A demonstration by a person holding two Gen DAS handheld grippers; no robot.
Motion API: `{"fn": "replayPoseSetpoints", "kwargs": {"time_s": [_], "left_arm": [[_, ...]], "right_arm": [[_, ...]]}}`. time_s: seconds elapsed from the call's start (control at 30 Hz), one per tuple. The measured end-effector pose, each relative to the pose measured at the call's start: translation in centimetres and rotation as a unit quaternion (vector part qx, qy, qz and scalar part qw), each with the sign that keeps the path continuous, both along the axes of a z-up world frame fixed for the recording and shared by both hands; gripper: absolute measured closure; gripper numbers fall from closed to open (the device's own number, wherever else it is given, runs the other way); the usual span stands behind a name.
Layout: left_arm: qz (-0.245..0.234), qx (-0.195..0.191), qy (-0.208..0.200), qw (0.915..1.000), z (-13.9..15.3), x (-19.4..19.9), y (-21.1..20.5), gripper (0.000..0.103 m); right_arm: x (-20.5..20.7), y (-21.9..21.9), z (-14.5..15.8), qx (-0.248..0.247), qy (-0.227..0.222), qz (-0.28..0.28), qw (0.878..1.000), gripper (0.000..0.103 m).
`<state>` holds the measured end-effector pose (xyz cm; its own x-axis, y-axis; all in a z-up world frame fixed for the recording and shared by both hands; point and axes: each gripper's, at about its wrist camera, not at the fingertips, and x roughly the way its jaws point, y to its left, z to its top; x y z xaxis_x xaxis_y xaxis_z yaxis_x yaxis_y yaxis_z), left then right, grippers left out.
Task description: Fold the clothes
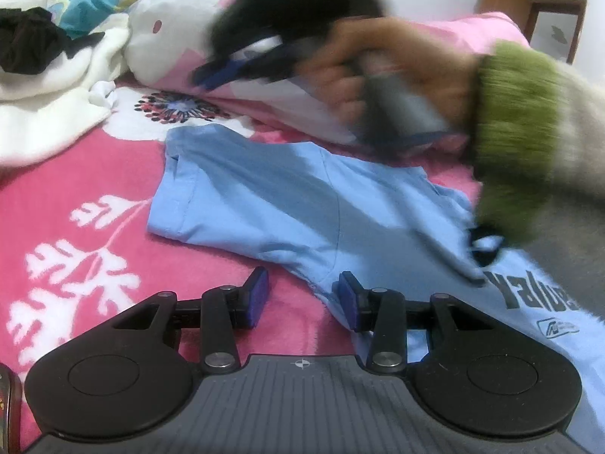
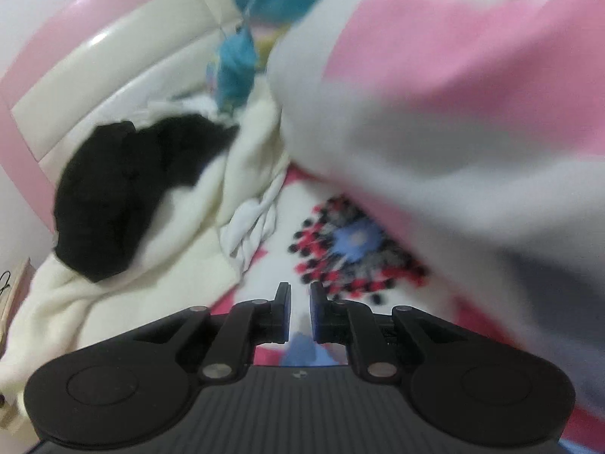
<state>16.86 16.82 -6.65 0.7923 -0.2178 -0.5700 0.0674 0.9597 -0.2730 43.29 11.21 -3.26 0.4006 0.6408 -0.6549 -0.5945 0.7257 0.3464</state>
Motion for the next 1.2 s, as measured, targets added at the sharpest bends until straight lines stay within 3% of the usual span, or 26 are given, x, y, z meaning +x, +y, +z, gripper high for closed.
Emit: {"fn": "replayPoseSetpoints", "kwargs": {"time_s": [0.13, 0.27, 0.37, 0.47, 0.57, 0.7, 0.83, 1.0, 1.2], "left_arm": [[0.003, -0.004, 0.001, 1.0000, 0.1, 0.0, 0.2, 0.063], [0.004, -0.003, 0.001, 1.0000, 0.2, -0.2, 0.1, 0.063], [0.004, -0.001, 0.001, 1.0000, 0.2, -0.2, 0.1, 0.063], [0.003, -0.004, 0.001, 1.0000, 0.2, -0.2, 0.2, 0.062], [0.002, -0.004, -0.001, 1.0000, 0.2, -0.2, 0.2, 0.062], [0.005, -0.013, -0.001, 0.9999, 0.3, -0.2, 0.6, 0.062], [0.026, -0.066, 0.008, 0.9975, 0.2, -0.1, 2.2, 0.062], [0.053, -0.133, 0.020, 0.9894, 0.1, 0.0, 4.4, 0.062], [0.090, -0.212, 0.041, 0.9724, 0.8, -0.4, 6.7, 0.062]], "right_arm": [[-1.9, -4.7, 1.9, -0.085, -0.019, -0.011, 0.996, 0.091], [-2.9, -7.4, -0.2, -0.152, 0.014, -0.021, 0.988, 0.091], [-2.6, -8.2, -2.9, -0.156, 0.044, -0.029, 0.986, 0.091], [-1.5, -7.8, -4.7, -0.143, 0.028, -0.043, 0.988, 0.095], [-0.3, -7.4, -4.6, -0.121, 0.023, -0.082, 0.989, 0.096], [-1.9, -6.0, -2.8, -0.168, -0.045, -0.093, 0.980, 0.092], [-6.3, -5.8, 0.6, -0.145, -0.095, -0.038, 0.984, 0.092], [-13.2, -7.5, 4.1, -0.113, -0.108, -0.015, 0.988, 0.091], [-21.4, -8.7, 3.0, -0.122, -0.106, 0.014, 0.987, 0.091]]}}
